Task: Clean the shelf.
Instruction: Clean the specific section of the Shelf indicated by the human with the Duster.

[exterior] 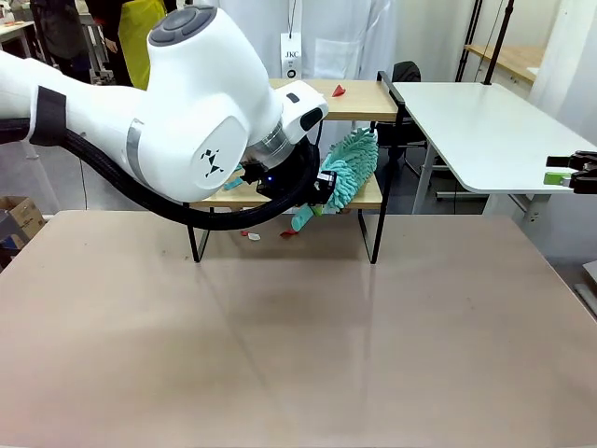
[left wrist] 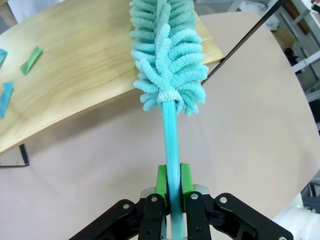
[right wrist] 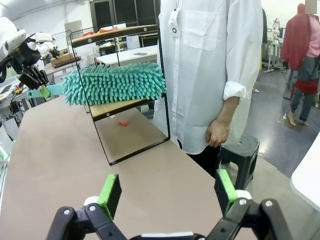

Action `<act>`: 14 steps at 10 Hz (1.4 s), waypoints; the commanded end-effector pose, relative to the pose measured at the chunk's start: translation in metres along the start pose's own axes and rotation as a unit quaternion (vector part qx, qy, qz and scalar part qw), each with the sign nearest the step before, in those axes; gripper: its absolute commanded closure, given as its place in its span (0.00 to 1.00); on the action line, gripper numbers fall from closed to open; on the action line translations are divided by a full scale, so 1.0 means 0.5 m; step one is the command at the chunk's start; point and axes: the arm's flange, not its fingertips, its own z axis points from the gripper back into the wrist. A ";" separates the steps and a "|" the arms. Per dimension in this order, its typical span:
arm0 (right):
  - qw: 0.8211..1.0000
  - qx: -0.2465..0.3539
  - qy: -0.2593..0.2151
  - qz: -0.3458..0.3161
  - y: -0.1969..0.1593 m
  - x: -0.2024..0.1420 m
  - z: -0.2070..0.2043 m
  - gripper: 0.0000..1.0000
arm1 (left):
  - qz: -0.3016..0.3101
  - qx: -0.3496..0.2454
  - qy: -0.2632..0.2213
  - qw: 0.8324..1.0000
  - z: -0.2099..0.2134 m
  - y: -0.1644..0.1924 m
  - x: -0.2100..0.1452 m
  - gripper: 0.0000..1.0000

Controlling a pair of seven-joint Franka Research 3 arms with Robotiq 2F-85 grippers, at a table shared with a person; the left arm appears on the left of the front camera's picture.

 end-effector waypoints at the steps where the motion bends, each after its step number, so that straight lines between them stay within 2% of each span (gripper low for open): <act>1: 1.000 -0.003 0.005 -0.007 0.001 0.011 -0.005 0.00 | -0.007 0.001 -0.006 1.000 0.010 0.004 0.003 0.87; 4: 1.000 -0.003 0.005 -0.007 0.001 0.011 -0.005 0.00 | 0.020 0.031 0.013 0.999 0.012 0.014 -0.003 0.87; 6: 1.000 -0.003 0.005 -0.007 0.001 0.011 -0.005 0.00 | 0.039 0.050 0.007 0.998 0.028 0.026 -0.007 0.87; 14: 1.000 -0.003 0.005 -0.007 0.001 0.011 -0.005 0.00 | 0.065 0.158 0.028 0.985 0.084 0.097 -0.039 0.87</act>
